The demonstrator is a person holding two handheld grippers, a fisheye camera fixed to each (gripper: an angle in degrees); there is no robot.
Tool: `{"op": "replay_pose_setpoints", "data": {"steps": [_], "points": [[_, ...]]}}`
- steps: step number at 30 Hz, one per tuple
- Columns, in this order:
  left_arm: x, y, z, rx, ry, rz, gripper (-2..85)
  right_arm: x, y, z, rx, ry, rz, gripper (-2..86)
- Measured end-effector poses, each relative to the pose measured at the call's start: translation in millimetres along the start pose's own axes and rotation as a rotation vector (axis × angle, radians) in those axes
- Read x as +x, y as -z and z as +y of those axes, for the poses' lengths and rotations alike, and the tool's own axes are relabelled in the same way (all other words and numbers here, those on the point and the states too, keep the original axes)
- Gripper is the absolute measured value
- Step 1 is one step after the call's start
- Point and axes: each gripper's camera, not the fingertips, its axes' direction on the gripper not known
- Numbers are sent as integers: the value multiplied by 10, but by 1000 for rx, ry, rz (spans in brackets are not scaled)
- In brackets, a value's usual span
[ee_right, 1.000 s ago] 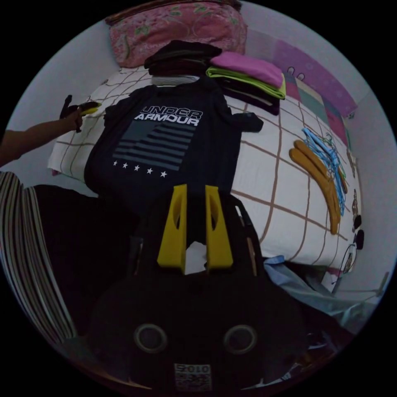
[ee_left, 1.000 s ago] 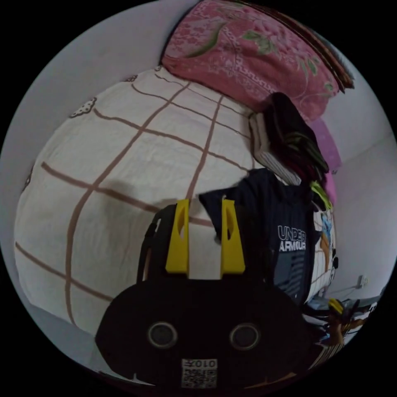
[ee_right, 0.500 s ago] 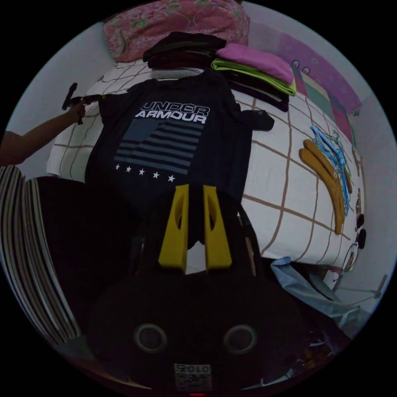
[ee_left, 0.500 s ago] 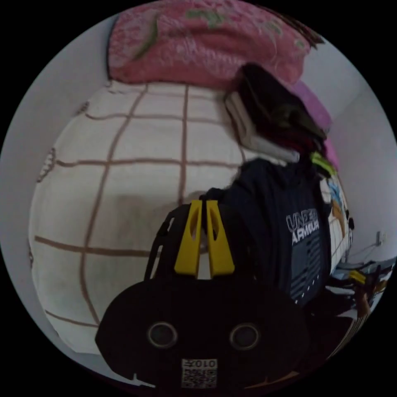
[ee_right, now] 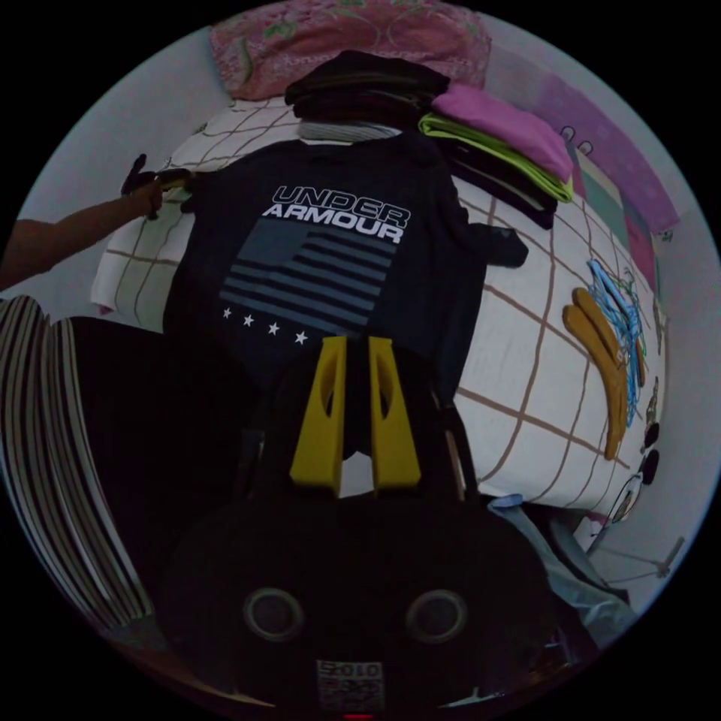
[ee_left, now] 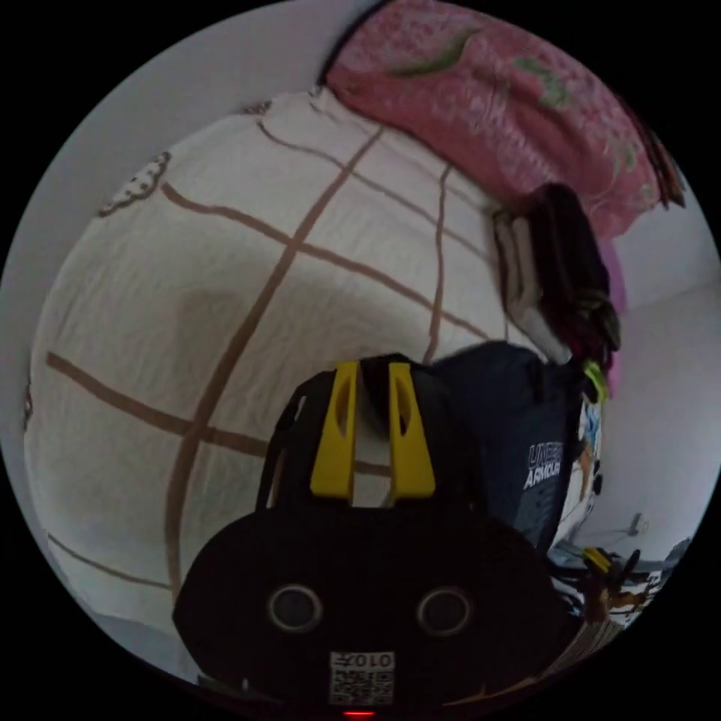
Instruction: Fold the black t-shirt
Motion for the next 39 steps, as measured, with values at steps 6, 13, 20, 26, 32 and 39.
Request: {"op": "replay_pose_setpoints", "data": {"steps": [6,13,20,26,32,39], "points": [[276,601,476,246,-77,-156,74,155,155,-173,48,-37,-36,60],[449,227,944,40,-84,-34,82,305,228,-460,46,22,-82,61],[590,-34,979,-94,-42,-4,49,613,423,-668,66,33,-79,61],[424,66,1014,-73,113,73,23,1000,524,-714,87,-30,-70,65],[487,306,1256,1,152,27,43,1589,665,-841,140,-80,12,79],[1270,723,1873,38,1,22,50,2526,663,-1302,224,-38,101,93]]}}
